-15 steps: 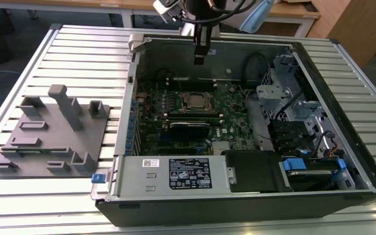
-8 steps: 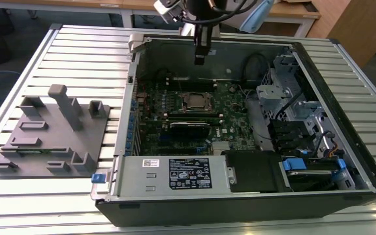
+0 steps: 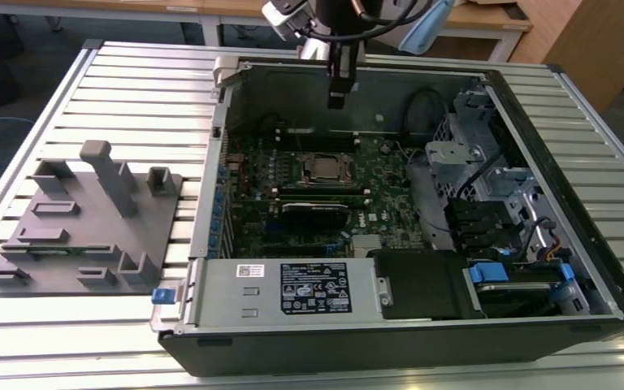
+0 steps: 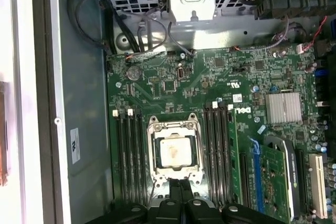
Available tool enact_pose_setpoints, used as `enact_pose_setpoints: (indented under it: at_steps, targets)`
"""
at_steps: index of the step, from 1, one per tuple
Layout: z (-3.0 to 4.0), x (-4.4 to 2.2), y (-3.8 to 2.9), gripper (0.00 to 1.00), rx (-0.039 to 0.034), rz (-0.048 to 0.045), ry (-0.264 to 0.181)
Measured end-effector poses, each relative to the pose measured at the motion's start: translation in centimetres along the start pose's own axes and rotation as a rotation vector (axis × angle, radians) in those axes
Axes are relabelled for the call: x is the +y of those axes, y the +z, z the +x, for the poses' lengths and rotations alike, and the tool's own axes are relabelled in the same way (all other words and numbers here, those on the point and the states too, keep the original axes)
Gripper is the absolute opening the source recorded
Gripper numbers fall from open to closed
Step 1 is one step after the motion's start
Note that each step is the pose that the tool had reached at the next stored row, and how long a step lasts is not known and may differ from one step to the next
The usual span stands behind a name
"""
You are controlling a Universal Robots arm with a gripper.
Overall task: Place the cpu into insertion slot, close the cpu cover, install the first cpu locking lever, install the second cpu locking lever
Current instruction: 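Close the cpu cover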
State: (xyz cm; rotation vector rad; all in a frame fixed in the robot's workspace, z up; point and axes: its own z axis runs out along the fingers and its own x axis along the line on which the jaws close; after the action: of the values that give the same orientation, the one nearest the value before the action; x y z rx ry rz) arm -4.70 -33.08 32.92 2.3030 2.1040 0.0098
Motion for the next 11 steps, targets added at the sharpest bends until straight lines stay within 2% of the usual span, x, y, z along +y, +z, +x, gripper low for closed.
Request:
enact_pose_setpoints:
  at_steps: [4,11]
  targets:
    - [0.04,0.43,0.07,0.1,0.0,0.0,-0.002]
    - [0.06,0.61,0.34,0.1,0.0006,-0.0001,-0.008]
